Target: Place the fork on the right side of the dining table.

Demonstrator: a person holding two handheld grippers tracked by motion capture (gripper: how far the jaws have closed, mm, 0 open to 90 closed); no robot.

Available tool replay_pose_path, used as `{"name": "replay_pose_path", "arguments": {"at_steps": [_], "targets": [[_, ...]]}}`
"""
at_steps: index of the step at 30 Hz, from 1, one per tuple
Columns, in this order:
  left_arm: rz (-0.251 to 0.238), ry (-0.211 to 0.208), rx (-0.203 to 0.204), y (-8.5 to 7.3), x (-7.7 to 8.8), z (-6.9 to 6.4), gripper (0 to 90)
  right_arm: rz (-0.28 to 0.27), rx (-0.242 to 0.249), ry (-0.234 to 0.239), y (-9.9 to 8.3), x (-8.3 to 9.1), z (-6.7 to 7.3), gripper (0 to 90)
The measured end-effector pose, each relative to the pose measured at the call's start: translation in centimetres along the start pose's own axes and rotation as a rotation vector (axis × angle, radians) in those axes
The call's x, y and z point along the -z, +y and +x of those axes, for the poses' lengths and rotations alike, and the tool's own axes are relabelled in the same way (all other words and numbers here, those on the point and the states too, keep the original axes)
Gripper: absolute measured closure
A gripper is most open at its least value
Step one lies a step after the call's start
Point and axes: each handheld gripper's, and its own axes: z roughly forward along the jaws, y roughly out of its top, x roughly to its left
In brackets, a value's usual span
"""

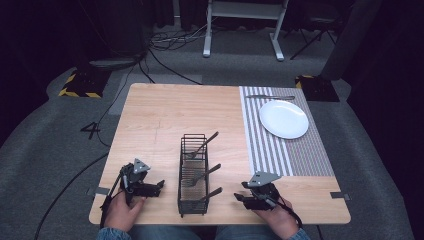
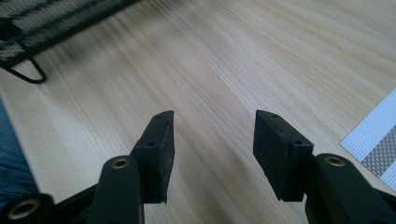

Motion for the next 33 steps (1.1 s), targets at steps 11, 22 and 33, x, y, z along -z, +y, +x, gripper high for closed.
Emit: {"name": "replay_pose_path", "arguments": {"at_steps": [11,22,33], "targets": [[0.000,0.000,0.000,0.0,0.0,0.0,0.2,-0.084,0.051,0.081,2.2,2.8,1.9,57.5],[0.000,-0.001,0.001,0.0,0.0,0.0,0.2,-0.173,0.080,0.195,4.9,5.4,4.0,59.9],[-0.001,0.000,0.003,0.0,0.0,0.0,0.2,-0.223,0.106,0.261,6.8,6.4,5.3,58.2]]}}
